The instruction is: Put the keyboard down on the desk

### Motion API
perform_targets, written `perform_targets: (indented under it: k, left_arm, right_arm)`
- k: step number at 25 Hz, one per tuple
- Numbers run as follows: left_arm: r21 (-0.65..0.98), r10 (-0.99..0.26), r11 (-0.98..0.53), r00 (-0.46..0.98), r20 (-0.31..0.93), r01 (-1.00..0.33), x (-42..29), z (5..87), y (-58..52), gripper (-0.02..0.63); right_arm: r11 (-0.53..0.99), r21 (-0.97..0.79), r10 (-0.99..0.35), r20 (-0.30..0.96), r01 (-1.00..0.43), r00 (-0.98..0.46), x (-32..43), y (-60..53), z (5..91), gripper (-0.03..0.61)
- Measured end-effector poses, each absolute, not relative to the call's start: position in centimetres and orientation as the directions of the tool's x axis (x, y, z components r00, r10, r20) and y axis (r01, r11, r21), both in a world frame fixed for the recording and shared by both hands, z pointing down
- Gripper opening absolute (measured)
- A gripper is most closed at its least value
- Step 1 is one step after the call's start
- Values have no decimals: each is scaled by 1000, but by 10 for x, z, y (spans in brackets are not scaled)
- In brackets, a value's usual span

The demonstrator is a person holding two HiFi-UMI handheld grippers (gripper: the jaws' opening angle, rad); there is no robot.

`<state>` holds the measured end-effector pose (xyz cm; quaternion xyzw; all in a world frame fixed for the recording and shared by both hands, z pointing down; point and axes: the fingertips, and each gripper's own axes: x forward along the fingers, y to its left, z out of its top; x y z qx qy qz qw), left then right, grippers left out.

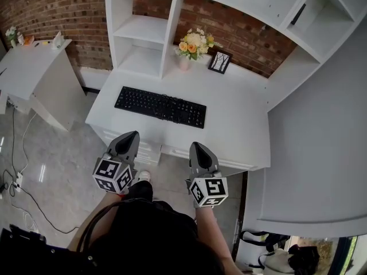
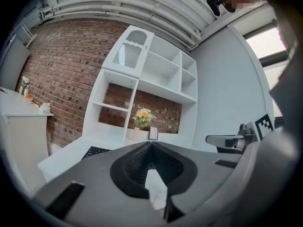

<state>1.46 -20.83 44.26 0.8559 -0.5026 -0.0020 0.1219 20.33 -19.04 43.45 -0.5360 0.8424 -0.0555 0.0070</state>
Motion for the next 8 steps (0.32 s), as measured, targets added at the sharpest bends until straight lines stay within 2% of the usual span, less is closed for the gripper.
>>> perform_targets:
  k: [8]
  left_arm:
    - [209, -869, -446, 477, 129, -870, 18, 445, -209, -9]
  right_arm:
    - [404, -106, -912, 36, -909, -409, 214, -190, 436, 2]
